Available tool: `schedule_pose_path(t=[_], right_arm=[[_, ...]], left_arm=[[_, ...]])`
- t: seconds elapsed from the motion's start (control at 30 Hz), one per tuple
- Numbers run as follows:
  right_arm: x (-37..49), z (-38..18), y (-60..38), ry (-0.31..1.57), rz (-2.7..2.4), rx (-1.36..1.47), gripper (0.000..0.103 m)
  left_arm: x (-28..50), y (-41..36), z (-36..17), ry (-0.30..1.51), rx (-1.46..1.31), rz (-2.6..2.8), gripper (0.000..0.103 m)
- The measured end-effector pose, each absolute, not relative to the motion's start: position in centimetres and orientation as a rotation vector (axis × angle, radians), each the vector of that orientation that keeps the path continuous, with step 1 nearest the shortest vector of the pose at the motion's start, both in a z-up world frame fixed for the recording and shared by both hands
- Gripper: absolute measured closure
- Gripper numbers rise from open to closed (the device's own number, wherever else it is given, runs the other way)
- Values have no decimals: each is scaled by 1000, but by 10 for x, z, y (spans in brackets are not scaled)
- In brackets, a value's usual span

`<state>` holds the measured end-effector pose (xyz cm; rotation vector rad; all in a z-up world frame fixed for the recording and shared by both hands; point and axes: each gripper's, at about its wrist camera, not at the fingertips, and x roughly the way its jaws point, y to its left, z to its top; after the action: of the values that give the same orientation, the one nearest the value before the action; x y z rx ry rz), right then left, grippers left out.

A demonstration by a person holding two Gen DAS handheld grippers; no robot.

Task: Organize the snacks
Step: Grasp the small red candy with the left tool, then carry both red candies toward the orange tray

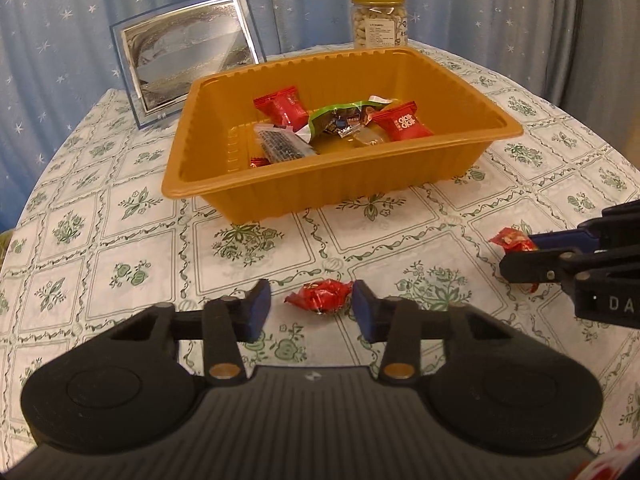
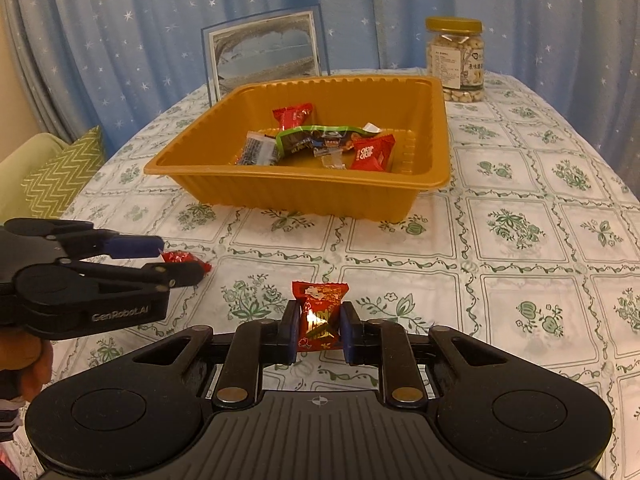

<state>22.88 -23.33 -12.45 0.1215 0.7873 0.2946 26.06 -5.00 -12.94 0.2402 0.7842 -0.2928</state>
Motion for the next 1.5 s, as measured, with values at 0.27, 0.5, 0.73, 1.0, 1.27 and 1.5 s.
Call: schedule_pose_path(t=[0.27,0.5,0.73,1.0,1.27,1.5], right_arm=[[228,-124,-233,788,283,124,82],[220,-117,-232,799,249,140,82],[199,-102,-232,804,223,171,82],[167,-82,-233,800,190,200,82],[135,-66,-234,780,178,209,82],[110,-54,-236,769,165,227,82]], left_arm=[[249,-46,-121,761,212,-290,81],[223,-37,-102,748,124,-261,81],[194,-29,-85,754,68,-237,81],[161,-22,-63,765,16,-213,81],[130,-20,-39,740,4,-209,82],[106,-19,-28,728,-3,-210,81]])
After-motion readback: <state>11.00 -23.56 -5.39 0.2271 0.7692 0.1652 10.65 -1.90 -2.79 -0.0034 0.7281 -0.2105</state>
